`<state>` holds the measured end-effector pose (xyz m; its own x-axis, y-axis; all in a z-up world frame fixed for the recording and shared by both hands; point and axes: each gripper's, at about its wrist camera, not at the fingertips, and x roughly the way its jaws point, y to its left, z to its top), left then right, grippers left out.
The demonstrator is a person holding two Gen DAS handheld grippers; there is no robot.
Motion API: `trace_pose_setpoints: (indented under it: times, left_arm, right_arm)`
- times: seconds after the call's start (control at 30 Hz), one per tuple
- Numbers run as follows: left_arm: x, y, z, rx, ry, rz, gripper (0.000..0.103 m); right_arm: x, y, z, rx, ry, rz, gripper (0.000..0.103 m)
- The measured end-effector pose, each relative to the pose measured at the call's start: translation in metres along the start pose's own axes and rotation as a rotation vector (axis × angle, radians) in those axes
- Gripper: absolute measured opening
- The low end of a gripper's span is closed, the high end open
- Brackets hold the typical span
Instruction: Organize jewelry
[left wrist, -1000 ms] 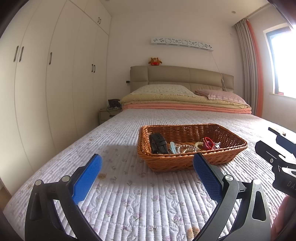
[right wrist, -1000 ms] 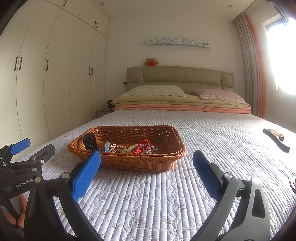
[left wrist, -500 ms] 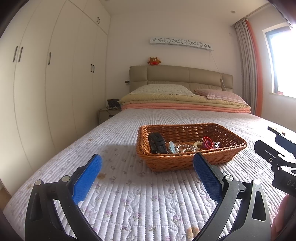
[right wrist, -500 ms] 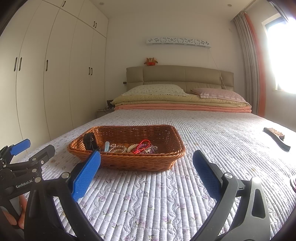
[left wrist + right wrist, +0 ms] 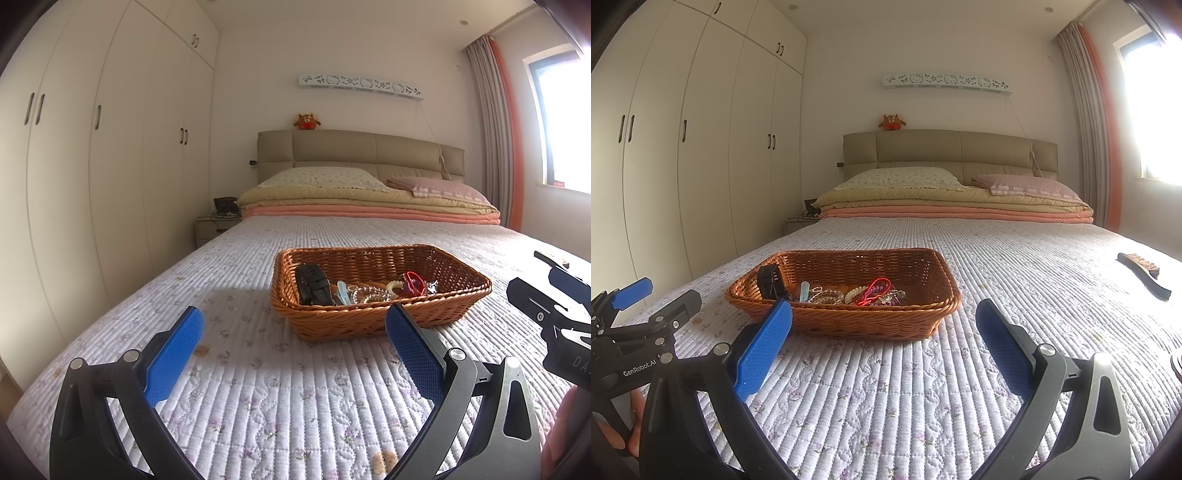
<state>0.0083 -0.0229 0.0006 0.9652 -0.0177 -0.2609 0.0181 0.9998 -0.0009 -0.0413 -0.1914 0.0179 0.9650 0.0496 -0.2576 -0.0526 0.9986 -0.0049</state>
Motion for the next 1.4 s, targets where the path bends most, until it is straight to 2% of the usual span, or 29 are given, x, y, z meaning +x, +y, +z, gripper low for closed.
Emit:
trace_pose_setpoints:
  times: [1.4]
  left_arm:
    - [0.005, 0.0086, 0.0006, -0.003, 0.01, -0.001, 0.096]
  right_arm:
    - [0.0015, 0.0015, -0.0011, 0.005, 0.005, -0.002, 0.095]
